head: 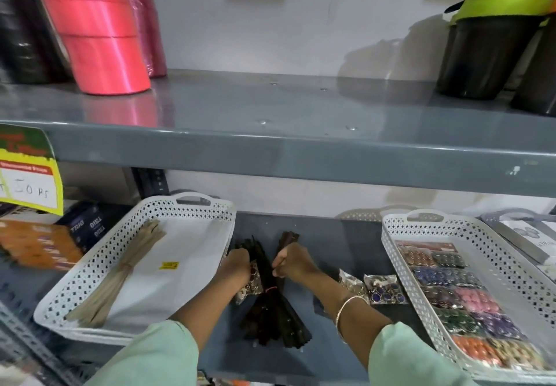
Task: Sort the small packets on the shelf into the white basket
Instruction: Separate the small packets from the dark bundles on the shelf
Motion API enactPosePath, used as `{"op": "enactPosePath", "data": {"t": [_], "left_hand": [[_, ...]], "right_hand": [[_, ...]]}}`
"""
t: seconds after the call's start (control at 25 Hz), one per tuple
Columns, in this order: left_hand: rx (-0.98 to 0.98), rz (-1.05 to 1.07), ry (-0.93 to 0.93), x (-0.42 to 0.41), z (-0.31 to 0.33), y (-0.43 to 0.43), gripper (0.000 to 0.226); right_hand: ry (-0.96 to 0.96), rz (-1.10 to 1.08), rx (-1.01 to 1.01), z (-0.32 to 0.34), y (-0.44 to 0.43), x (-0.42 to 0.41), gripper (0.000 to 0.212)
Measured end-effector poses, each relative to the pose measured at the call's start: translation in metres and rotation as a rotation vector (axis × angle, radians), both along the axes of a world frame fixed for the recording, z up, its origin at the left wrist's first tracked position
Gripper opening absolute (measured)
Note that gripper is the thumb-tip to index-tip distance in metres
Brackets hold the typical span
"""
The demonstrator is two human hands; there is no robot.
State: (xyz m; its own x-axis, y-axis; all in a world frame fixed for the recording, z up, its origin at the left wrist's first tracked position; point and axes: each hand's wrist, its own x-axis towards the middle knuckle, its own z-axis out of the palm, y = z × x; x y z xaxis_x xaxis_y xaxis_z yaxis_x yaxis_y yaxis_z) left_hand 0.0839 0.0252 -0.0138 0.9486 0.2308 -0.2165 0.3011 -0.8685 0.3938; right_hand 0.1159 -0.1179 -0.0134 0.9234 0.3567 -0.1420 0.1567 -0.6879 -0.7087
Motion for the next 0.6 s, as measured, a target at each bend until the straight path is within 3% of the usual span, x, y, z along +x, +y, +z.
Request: {"op": "enactPosePath", "data": {"t": [0.24, 0.32, 0.48, 0.6], "left_hand": [[0.061, -0.079, 0.094, 0.004, 0.008, 0.002, 0.009], [0.03, -0.1, 0.077, 0.006, 0.025, 0.003, 0.022], [-0.104, -0.071, -0.048, 0.012, 0.073, -0.002, 0.027], [-0.313, -0.11, -0.075, 0.013, 0.087, -0.036, 0.005]], "right_hand": [[0.014, -0.069, 0.012, -0.005, -0.005, -0.002, 0.017], [-0.001, -0.067, 0.006, -0.001, -0.014, -0.003, 0.019], [-0.019, -0.11, 0.0, 0.01, -0.047, -0.004, 0.016], [-0.068, -0.209, -0.042, 0.023, -0.087, -0.002, 0.018]]}}
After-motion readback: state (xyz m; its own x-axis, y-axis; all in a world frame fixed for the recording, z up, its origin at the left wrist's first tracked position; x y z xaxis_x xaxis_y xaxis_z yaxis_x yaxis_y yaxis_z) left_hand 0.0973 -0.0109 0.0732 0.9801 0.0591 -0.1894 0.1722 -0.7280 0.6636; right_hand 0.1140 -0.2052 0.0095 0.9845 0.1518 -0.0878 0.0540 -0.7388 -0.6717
